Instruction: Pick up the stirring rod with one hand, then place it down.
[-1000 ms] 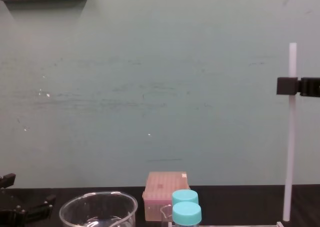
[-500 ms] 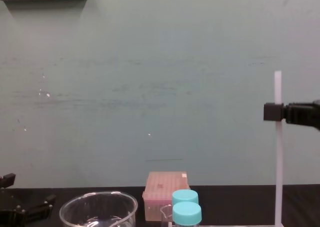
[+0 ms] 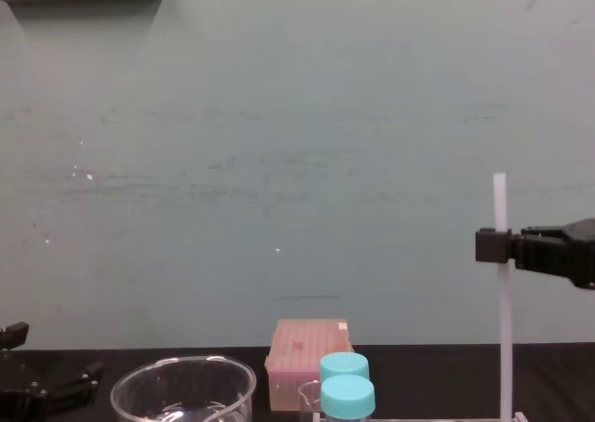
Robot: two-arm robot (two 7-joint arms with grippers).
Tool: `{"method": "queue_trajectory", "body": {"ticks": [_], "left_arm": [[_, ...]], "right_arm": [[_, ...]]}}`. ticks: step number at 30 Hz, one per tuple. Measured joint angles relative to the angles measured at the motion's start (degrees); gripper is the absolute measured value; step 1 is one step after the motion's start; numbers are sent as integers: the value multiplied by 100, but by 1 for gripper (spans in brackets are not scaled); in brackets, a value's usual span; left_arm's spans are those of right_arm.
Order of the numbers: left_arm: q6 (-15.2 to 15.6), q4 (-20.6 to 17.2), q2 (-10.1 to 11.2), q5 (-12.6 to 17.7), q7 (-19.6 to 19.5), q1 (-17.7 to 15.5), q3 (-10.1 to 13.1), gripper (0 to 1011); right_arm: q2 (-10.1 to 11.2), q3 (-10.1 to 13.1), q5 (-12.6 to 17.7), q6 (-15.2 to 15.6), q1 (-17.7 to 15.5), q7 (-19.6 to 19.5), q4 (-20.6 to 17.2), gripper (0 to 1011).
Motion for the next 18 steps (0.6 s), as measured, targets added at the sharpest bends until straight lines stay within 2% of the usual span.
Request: {"method": "queue_trajectory", "body": {"ticks": [18], "left_arm": [[0,0,0,0,0,0,0,1005]], "right_arm": [[-176,-70,-298,-80,-73,29,271,72]]}}
